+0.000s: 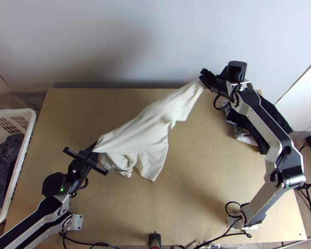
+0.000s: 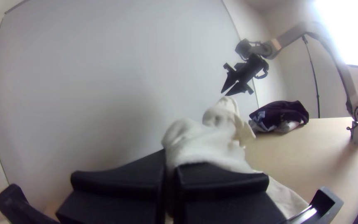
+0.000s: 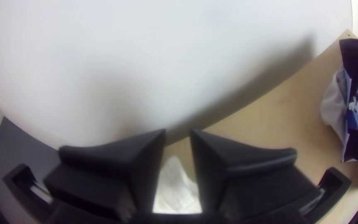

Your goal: Fold the t-shirt

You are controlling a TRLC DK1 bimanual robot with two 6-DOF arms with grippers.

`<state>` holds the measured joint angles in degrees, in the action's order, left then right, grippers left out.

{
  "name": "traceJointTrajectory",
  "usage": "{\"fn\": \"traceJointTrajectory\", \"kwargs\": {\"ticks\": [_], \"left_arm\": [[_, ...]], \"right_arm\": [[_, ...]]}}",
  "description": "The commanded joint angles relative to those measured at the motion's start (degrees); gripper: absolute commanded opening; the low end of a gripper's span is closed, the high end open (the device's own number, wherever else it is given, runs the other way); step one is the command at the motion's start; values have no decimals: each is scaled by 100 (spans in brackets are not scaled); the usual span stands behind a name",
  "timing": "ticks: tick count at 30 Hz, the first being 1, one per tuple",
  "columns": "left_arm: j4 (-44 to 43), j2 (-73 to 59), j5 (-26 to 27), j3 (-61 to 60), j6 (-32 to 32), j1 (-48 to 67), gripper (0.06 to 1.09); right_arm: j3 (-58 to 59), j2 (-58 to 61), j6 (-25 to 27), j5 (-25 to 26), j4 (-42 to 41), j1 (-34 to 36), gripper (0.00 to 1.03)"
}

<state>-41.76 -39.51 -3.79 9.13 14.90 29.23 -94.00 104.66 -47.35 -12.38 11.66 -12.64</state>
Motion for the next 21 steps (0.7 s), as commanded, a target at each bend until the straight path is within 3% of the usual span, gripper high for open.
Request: {"fn": "traceJointTrajectory", "kwargs": {"ticks": [1, 2, 3, 8, 13, 16, 21], "left_arm": [[54, -198, 63, -130, -136, -234, 36], [98, -189, 63, -148, -101, -225, 67], [221, -163, 63, -148, -48, -208, 80], [449, -31, -34, -148, 22, 135, 80], [458, -31, -192, -192, -39, 267, 80], [440, -22, -192, -192, -57, 258, 80], [414, 92, -218, -183, -48, 241, 80]], "right_arm": [[-347, 555, 235, 8, 284, -247, 99], [-277, 485, 429, 8, 477, -309, 99], [-163, 388, 622, 8, 601, -362, 99], [962, -649, 824, -115, 803, -493, 99], [2527, -2187, 1123, -1161, 1084, -1399, 98], [3045, -2486, 1132, -1442, 1699, -1926, 97], [3819, -2582, 1088, -1662, 1849, -2524, 97]]}}
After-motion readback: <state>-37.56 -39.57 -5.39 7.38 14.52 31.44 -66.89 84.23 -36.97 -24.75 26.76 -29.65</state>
